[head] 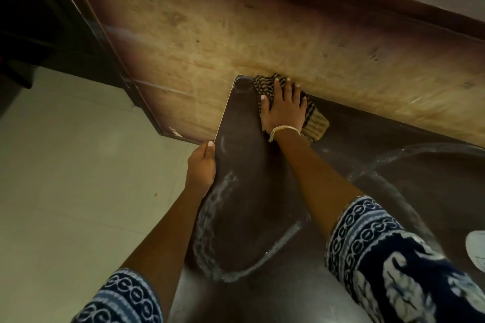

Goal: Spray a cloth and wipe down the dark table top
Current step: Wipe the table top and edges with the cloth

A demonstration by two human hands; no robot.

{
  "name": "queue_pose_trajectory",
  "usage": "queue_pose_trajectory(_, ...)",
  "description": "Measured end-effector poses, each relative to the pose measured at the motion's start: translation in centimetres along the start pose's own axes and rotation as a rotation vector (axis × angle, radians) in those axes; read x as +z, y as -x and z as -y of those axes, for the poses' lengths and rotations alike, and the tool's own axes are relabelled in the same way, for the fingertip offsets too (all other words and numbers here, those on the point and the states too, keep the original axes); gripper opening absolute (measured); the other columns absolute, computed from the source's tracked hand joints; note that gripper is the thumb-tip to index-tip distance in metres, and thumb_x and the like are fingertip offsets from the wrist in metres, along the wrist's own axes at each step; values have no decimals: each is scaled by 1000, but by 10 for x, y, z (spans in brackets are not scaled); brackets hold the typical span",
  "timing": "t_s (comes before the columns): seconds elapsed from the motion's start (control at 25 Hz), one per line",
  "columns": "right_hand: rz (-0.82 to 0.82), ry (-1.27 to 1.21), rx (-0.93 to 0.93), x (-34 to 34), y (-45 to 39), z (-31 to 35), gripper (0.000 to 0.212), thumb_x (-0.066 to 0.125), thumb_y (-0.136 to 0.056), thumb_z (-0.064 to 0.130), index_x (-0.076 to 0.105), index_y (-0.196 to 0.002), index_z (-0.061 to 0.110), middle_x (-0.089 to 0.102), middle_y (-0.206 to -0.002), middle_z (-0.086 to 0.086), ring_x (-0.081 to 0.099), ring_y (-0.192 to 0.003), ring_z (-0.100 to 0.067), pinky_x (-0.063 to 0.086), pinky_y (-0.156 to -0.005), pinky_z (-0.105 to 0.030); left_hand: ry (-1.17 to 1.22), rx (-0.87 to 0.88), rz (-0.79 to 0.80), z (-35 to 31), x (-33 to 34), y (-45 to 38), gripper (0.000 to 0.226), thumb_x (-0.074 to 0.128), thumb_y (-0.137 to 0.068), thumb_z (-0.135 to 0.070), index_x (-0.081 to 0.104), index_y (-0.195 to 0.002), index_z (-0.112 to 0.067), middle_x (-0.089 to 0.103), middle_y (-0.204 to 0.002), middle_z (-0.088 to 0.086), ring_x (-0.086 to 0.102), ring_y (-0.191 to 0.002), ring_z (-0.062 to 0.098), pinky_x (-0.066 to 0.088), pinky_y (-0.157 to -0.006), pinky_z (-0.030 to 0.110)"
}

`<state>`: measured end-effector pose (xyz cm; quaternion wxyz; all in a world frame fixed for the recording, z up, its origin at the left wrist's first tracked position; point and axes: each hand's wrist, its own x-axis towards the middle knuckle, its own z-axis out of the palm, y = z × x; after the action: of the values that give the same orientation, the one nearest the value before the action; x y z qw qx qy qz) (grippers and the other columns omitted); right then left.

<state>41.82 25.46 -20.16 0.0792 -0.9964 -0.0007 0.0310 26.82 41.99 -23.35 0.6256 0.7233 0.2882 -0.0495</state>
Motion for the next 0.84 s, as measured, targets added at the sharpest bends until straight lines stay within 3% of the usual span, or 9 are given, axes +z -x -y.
queue_pose_trajectory(0.16,69,65,-444,12,86,30,61,24,-100,51,18,-155,27,16,-163,-4,11,-150,-29,14,-120,-51,18,23,-5,-5,-4,2,36,38,-104,-26,66,-108,-5,68,-104,9,62,-100,26,50,-93,38)
queue_pose_trajectory(0.28,135,81,-719,10,119,10,59,27,-99,51,21,-154,33,16,-163,0,12,-150,-24,12,-120,-47,53,-45,15,-9,-5,6,31,40,-102,-24,67,-110,-10,66,-105,4,61,-103,24,47,-90,33)
queue_pose_trajectory(0.36,92,79,-596,1,85,-18,57,29,-98,54,22,-153,38,13,-164,1,10,-151,-26,14,-119,-51,93,-108,72,-12,-6,10,37,39,-103,-32,68,-107,-10,68,-103,5,63,-101,22,48,-88,30)
queue_pose_trajectory(0.52,49,14,29,-16,36,-79,54,24,-97,61,17,-150,49,6,-165,2,2,-151,-32,4,-118,-60,158,-207,215,-3,-24,29,40,38,-103,-40,67,-116,-16,71,-111,5,67,-101,19,51,-91,32)
queue_pose_trajectory(0.6,57,-3,82,-14,48,-67,54,19,-98,60,13,-151,48,4,-165,1,-1,-150,-33,2,-118,-59,227,-234,298,8,-36,40,38,38,-103,-39,67,-118,-20,72,-114,4,68,-105,19,51,-92,33)
queue_pose_trajectory(0.72,59,61,-255,-4,107,-19,54,22,-99,55,18,-152,44,11,-164,-1,7,-150,-35,9,-118,-59,265,-231,319,18,-48,50,34,39,-103,-37,68,-116,-25,72,-114,0,66,-109,17,49,-98,36)
queue_pose_trajectory(0.84,140,125,-718,9,211,1,54,25,-99,56,21,-151,42,17,-163,-1,13,-149,-33,12,-117,-59,243,-232,230,17,-48,66,34,38,-104,-33,66,-118,-21,70,-115,3,66,-104,16,51,-90,31)
